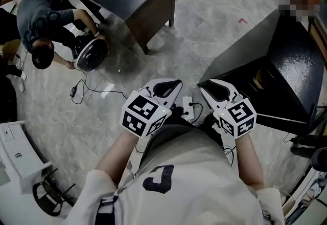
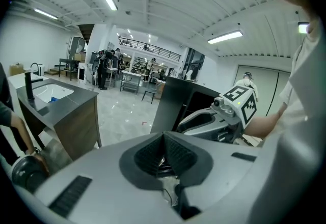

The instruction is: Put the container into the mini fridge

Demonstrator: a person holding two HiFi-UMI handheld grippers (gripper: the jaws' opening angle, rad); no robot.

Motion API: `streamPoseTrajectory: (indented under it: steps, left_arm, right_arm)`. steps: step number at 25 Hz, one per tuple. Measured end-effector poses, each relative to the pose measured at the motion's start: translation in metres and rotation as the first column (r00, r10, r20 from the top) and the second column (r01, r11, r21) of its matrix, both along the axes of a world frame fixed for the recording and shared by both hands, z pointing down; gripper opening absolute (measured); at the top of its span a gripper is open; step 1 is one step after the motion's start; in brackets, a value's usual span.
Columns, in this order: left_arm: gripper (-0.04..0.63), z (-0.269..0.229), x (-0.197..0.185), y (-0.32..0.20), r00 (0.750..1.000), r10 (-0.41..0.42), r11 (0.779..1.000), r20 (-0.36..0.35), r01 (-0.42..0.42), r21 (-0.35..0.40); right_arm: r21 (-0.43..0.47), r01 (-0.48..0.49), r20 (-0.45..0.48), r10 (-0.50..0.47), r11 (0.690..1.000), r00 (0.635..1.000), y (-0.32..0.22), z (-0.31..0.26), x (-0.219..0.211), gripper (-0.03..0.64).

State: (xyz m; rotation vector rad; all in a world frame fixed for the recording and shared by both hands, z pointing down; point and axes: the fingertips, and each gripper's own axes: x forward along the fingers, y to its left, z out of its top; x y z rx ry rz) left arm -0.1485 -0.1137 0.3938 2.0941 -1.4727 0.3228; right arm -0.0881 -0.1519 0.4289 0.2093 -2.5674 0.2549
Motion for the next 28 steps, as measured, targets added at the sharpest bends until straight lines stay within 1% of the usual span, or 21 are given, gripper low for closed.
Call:
streamPoseTrajectory:
  steps: [2, 3, 6, 10, 13, 16, 22, 25, 28]
  left_arm:
    - [0.054, 0.002, -0.010, 0.004, 1.000, -0.001, 1.000, 0.002, 0.001, 0.003]
    - [0.054, 0.003, -0.015, 0.007, 1.000, -0.002, 1.000, 0.004, 0.002, 0.003]
    - [0.054, 0.003, -0.022, 0.014, 1.000, -0.002, 1.000, 0.006, 0.002, 0.009]
    - [0.054, -0.005, -0.014, 0.020, 1.000, -0.017, 0.999, 0.005, 0.016, 0.036]
    - [0.054, -0.020, 0.003, 0.022, 0.999, -0.034, 0.997, -0.010, 0.034, 0.076]
    - [0.054, -0.034, 0.025, 0.025, 1.000, -0.029, 0.994, 0.000, 0.029, 0.106]
    - [0.054, -0.042, 0.088, 0.048, 0.999, 0.021, 0.994, 0.043, -0.026, 0.110]
    - [0.054, -0.043, 0.114, 0.061, 0.998, 0.028, 0.994, 0.050, -0.033, 0.109]
    - [0.054, -0.045, 0.136, 0.071, 0.997, 0.037, 0.993, 0.062, -0.044, 0.113]
  right_arm:
    - [-0.001, 0.010, 0.032, -0.010, 1.000, 0.999, 0.013, -0.011, -0.012, 0.063]
    - [0.000, 0.013, 0.041, -0.013, 1.000, 0.999, 0.019, -0.015, -0.016, 0.050]
    - [0.006, 0.030, 0.054, -0.030, 1.000, 0.998, 0.035, -0.023, -0.021, 0.037]
    - [0.018, 0.045, 0.097, -0.046, 0.999, 0.994, 0.047, -0.040, -0.013, 0.037]
    - [0.011, 0.035, 0.148, -0.036, 0.999, 0.988, 0.053, -0.056, 0.002, 0.035]
    - [-0.015, 0.031, 0.188, -0.028, 0.999, 0.982, 0.062, -0.066, 0.019, 0.032]
    - [-0.039, 0.010, 0.271, 0.001, 0.999, 0.963, 0.088, -0.079, 0.078, 0.031]
    - [-0.055, -0.013, 0.289, 0.028, 0.998, 0.957, 0.096, -0.080, 0.107, 0.031]
    - [-0.055, -0.016, 0.306, 0.032, 0.998, 0.952, 0.106, -0.083, 0.130, 0.031]
